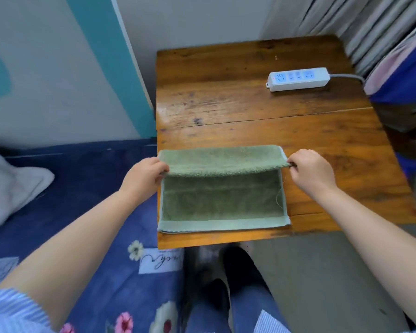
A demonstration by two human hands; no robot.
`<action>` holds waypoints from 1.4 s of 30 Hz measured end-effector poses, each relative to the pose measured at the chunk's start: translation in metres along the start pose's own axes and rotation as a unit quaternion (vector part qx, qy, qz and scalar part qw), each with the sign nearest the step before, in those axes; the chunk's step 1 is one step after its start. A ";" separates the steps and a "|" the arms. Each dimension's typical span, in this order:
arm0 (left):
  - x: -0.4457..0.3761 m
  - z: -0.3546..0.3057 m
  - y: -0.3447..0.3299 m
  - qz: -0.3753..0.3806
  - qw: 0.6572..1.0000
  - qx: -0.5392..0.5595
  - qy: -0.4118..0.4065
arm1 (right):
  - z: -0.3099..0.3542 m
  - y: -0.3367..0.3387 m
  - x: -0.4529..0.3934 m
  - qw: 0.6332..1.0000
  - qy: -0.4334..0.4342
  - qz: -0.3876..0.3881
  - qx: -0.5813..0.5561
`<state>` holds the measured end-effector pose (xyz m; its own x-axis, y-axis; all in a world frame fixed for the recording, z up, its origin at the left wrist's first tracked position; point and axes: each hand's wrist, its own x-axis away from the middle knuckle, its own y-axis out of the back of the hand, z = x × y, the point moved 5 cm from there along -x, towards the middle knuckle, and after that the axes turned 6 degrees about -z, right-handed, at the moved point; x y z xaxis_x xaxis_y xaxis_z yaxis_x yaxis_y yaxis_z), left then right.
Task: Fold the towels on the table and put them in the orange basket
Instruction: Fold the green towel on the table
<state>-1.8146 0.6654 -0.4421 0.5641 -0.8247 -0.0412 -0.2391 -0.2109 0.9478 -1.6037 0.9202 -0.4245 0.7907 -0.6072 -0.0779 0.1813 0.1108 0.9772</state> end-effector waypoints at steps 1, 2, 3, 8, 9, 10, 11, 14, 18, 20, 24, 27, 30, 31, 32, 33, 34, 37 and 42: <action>0.006 -0.003 -0.001 0.009 1.000 0.004 -0.018 | 0.000 -0.001 0.006 1.000 0.004 -0.003 0.000; 0.012 -0.006 -0.002 0.017 0.999 0.006 -0.039 | 0.000 -0.003 0.013 1.000 0.009 -0.009 0.000; 0.019 -0.010 -0.002 0.021 0.998 0.004 -0.060 | 0.000 -0.004 0.022 1.000 0.018 -0.017 -0.003; 0.044 -0.018 -0.013 0.033 0.994 -0.025 -0.103 | 0.004 -0.012 0.058 0.996 0.078 -0.049 -0.016; 0.048 -0.019 -0.015 0.026 0.993 -0.032 -0.107 | 0.003 -0.015 0.063 0.995 0.087 -0.047 -0.013; 0.053 -0.019 -0.021 0.026 0.993 -0.039 -0.109 | 0.001 -0.019 0.070 0.995 0.091 -0.046 -0.010; 0.057 -0.019 -0.026 0.038 0.992 -0.043 -0.114 | 0.000 -0.022 0.074 0.995 0.091 -0.041 -0.008; 0.071 -0.024 -0.040 0.092 0.988 -0.080 -0.098 | -0.002 -0.033 0.088 0.995 0.099 -0.021 0.001; 0.085 -0.027 -0.064 0.138 0.986 -0.078 -0.054 | -0.001 -0.049 0.100 0.993 0.120 0.000 0.020; 0.089 -0.033 -0.068 0.101 0.986 -0.092 -0.095 | -0.004 -0.054 0.103 0.992 0.122 0.012 0.027; 0.092 -0.033 -0.077 0.071 0.980 -0.136 -0.129 | -0.007 -0.061 0.106 0.989 0.141 0.027 0.045; 0.093 -0.034 -0.080 0.089 0.975 -0.159 -0.127 | -0.007 -0.067 0.108 0.984 0.163 0.037 0.064; 0.093 -0.032 -0.084 0.109 0.972 -0.166 -0.125 | -0.009 -0.073 0.110 0.981 0.168 0.049 0.081; 0.094 -0.033 -0.085 0.114 0.970 -0.173 -0.127 | -0.011 -0.075 0.110 0.981 0.166 0.051 0.085; 0.096 -0.032 -0.087 0.121 0.968 -0.178 -0.128 | -0.011 -0.077 0.110 0.981 0.167 0.051 0.087; 0.097 -0.031 -0.088 0.125 0.967 -0.183 -0.124 | -0.012 -0.078 0.111 0.980 0.169 0.048 0.089; 0.098 -0.030 -0.090 0.134 0.966 -0.188 -0.115 | -0.013 -0.079 0.111 0.980 0.172 0.043 0.090; 0.102 -0.018 -0.098 0.181 0.963 -0.196 -0.029 | -0.012 -0.078 0.112 0.980 0.170 0.027 0.102; 0.081 -0.041 -0.080 0.064 0.988 -0.128 -0.054 | 0.007 -0.065 0.105 0.981 0.178 -0.027 0.069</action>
<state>-1.7177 0.6370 -0.5087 0.4513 -0.8901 0.0646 -0.0871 0.0281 0.9958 -1.5366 0.8435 -0.4952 0.9409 -0.2923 -0.1711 0.1677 -0.0369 0.9852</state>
